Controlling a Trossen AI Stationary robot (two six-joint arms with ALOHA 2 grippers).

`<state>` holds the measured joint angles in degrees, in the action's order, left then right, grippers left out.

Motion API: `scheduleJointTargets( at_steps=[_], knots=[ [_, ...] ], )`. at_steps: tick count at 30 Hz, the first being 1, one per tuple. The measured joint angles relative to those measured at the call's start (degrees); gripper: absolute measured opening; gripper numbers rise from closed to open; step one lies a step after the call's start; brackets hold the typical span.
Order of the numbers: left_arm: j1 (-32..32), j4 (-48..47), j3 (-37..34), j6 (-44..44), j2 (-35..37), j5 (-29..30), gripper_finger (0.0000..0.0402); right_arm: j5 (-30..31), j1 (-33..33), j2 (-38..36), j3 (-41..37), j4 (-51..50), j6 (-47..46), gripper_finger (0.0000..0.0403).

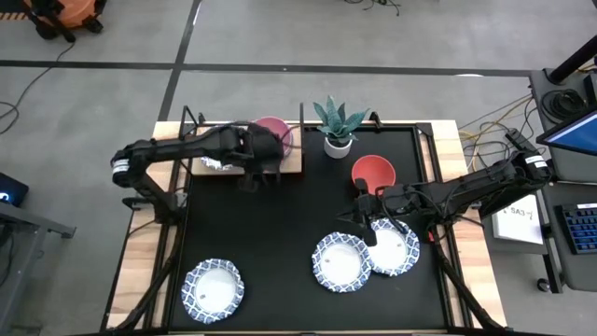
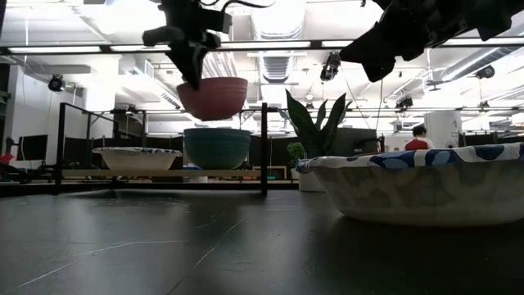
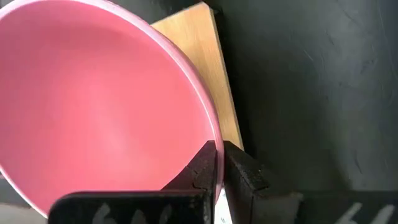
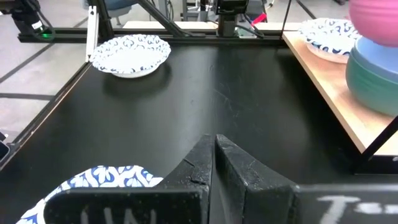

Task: Place and stack bowls onto a shelf
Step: Stack the pink bowl on top of the blue bowl on the shelf

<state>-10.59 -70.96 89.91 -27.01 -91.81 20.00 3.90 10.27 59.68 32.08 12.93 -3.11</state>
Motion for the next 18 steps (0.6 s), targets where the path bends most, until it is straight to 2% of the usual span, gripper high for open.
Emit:
scheduleJointTargets(
  at_steps=[6,14,18],
  knots=[
    [-5.0,3.8,0.0,-2.5,-0.2,-6.3,0.0000,0.1,0.0,0.0,0.0,-0.7,0.1,0.0009],
    [-8.4,3.7,-0.1,-2.5,-3.5,-7.1,0.0001,0.1,0.0,0.0,0.0,-0.7,0.1,0.0009],
    [-9.4,3.8,-0.1,-2.4,-5.1,-7.1,0.0015,0.1,0.0,0.0,0.0,-0.8,0.1,0.0009]
  ],
)
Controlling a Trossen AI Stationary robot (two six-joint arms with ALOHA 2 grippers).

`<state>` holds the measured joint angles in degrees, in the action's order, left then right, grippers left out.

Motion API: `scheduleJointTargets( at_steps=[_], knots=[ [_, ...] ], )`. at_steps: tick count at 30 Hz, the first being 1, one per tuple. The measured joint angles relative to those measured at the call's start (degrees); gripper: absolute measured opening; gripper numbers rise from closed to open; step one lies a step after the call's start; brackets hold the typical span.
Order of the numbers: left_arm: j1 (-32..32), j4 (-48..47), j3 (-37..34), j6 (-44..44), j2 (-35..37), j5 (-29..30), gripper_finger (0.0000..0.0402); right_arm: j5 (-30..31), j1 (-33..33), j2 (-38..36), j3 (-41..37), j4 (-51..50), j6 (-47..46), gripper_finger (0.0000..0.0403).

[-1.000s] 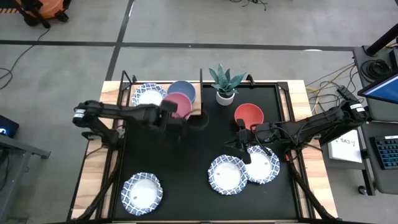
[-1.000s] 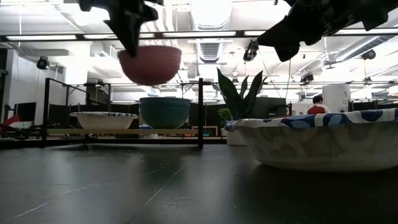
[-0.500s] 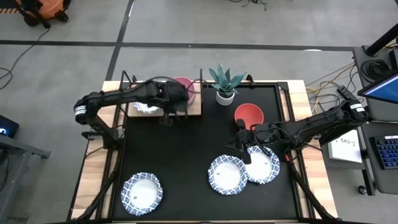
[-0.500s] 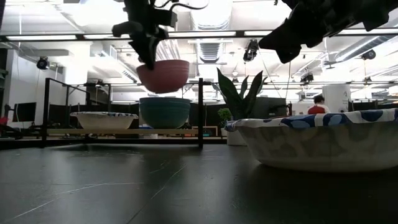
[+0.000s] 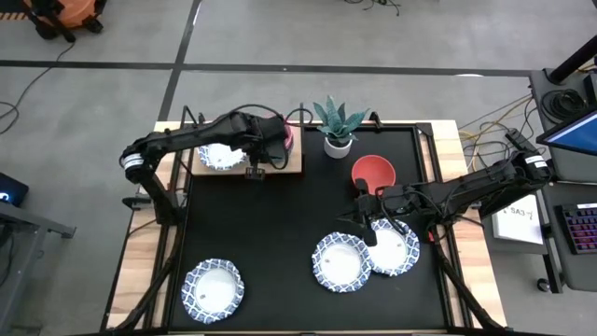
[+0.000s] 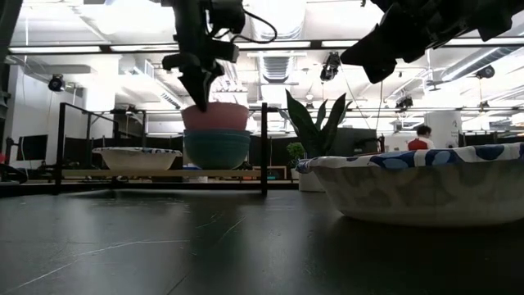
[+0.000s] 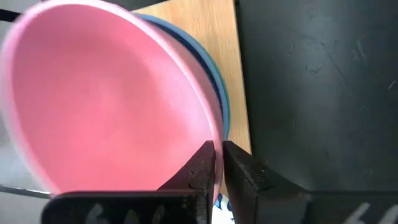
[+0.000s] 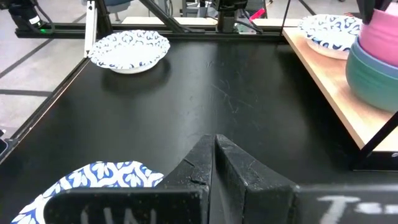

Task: Place and stack bowls onto a shelf
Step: Stack the pink bowl on top of the blue bowl on the shelf

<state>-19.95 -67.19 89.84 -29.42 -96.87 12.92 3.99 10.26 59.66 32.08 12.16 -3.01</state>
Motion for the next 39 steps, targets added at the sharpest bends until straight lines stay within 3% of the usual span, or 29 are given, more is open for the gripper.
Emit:
scheduleJointTargets(
  at_steps=[11,18,21,26,33,39],
  knots=[
    [-0.6,0.7,0.0,0.1,-0.3,0.1,0.0074,0.0,0.0,0.0,0.0,-0.2,0.0,0.0009],
    [-0.6,-0.1,0.0,2.0,3.2,0.0,0.0127,0.0,0.0,0.0,0.0,-0.2,-0.2,0.0009],
    [-0.7,1.2,-0.1,5.1,5.7,-2.8,0.0137,-0.1,0.0,0.0,0.0,-0.2,-0.4,0.0009],
    [-0.7,15.5,-6.6,8.3,12.8,-4.9,0.0124,-0.1,0.0,0.0,0.0,-0.2,-0.1,0.0009],
    [-0.9,44.9,-27.6,14.2,23.3,-4.4,0.0084,-1.1,0.0,0.0,0.0,0.2,0.1,0.0009],
    [-0.9,68.1,-41.1,18.3,25.8,-3.2,0.0053,-1.1,0.0,0.0,0.0,0.5,0.0,0.0009]
  ],
)
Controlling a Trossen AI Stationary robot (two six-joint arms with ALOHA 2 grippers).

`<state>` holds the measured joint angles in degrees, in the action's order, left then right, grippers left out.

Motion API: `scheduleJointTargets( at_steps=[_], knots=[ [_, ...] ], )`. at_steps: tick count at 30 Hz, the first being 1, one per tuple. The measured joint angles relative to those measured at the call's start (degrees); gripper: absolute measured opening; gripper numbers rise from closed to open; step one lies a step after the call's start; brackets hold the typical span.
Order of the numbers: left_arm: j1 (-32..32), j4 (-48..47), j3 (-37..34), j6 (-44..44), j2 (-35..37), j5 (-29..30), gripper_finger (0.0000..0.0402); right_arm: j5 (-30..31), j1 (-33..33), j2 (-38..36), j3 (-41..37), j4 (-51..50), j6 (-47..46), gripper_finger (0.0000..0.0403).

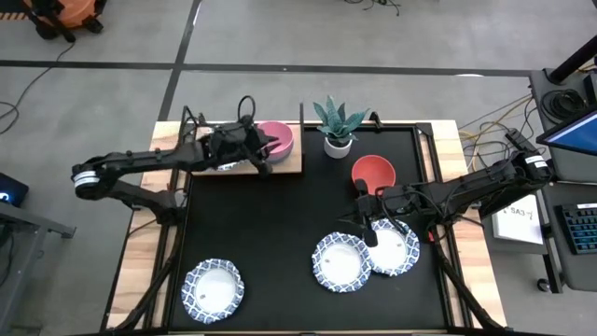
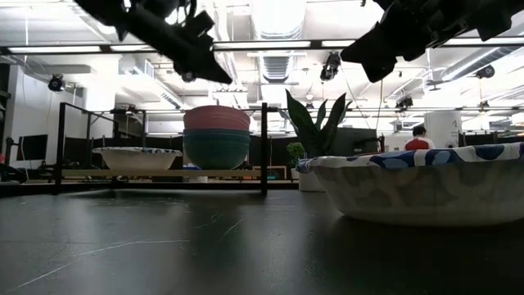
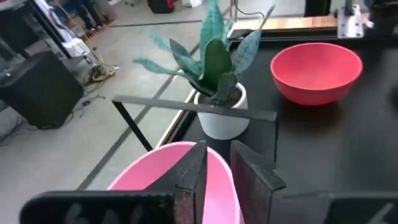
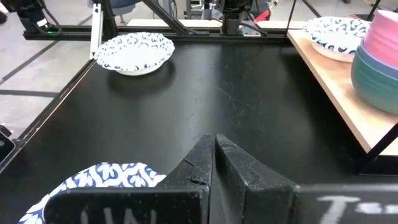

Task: Place and stack bowls onto a shelf
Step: Stack the pink bowl on top of the blue bowl on the shelf

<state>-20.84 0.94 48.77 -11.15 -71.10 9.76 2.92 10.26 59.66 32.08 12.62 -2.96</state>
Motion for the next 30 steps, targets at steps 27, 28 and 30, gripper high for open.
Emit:
scheduleJointTargets(
  at_steps=[27,28,30],
  knots=[
    [-0.4,-3.0,-0.8,1.4,-3.9,8.7,0.0038,0.0,0.0,0.0,0.0,0.0,0.0,0.0009],
    [-0.7,-3.4,-0.9,0.3,-3.1,10.8,0.0038,0.0,0.0,0.0,0.0,0.0,0.0,0.0009],
    [-2.0,-3.4,-1.5,-0.7,-2.0,12.2,0.0038,0.0,0.0,0.0,0.0,0.0,0.2,0.0009]
  ],
)
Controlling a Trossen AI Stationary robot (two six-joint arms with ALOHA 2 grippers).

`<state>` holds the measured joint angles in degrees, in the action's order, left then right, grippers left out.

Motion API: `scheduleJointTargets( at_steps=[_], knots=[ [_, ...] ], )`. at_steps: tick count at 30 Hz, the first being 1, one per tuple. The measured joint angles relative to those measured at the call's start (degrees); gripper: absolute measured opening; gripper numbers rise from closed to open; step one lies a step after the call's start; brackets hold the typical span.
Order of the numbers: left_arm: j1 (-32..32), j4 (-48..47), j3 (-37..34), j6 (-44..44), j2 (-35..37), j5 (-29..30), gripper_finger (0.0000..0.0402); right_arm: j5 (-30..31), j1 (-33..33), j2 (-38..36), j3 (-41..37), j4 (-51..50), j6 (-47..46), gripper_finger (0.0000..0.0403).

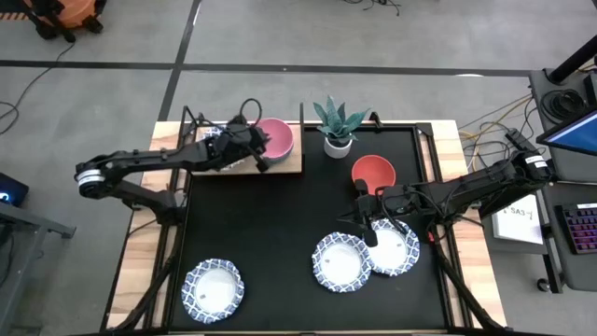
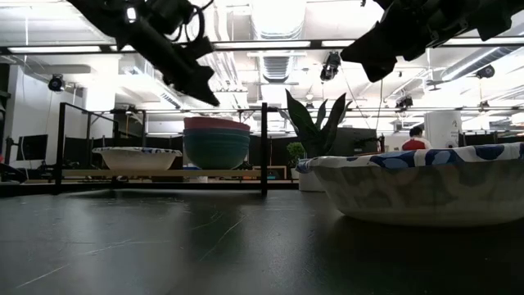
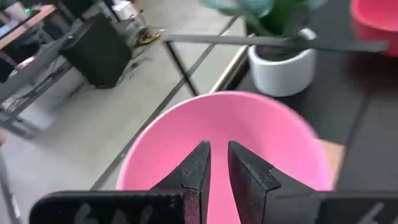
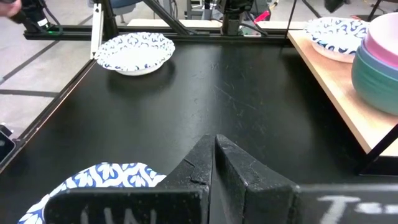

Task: Place and stack bowls onto a shelf
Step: Stack the pink bowl on top of the blue bowl on the shelf

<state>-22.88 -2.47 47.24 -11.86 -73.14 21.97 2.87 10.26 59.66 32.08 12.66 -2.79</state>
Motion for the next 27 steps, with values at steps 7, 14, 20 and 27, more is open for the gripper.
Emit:
scheduleJointTargets(
  at_steps=[7,14,20,27],
  knots=[
    [-3.7,-0.3,-3.8,2.5,0.9,-0.4,0.0038,0.0,0.0,0.0,0.0,0.0,0.3,0.0009],
    [-3.9,-0.1,-5.0,3.9,0.9,-0.4,0.0038,0.0,0.0,0.0,0.0,0.0,0.4,0.0009],
    [-3.9,0.5,-5.7,5.0,0.9,-0.4,0.0038,0.0,0.0,0.0,0.0,0.0,0.4,0.0009],
    [-3.8,2.3,-6.7,6.3,1.0,-0.4,0.0038,0.0,0.0,0.0,0.0,0.0,0.4,0.0009]
  ],
)
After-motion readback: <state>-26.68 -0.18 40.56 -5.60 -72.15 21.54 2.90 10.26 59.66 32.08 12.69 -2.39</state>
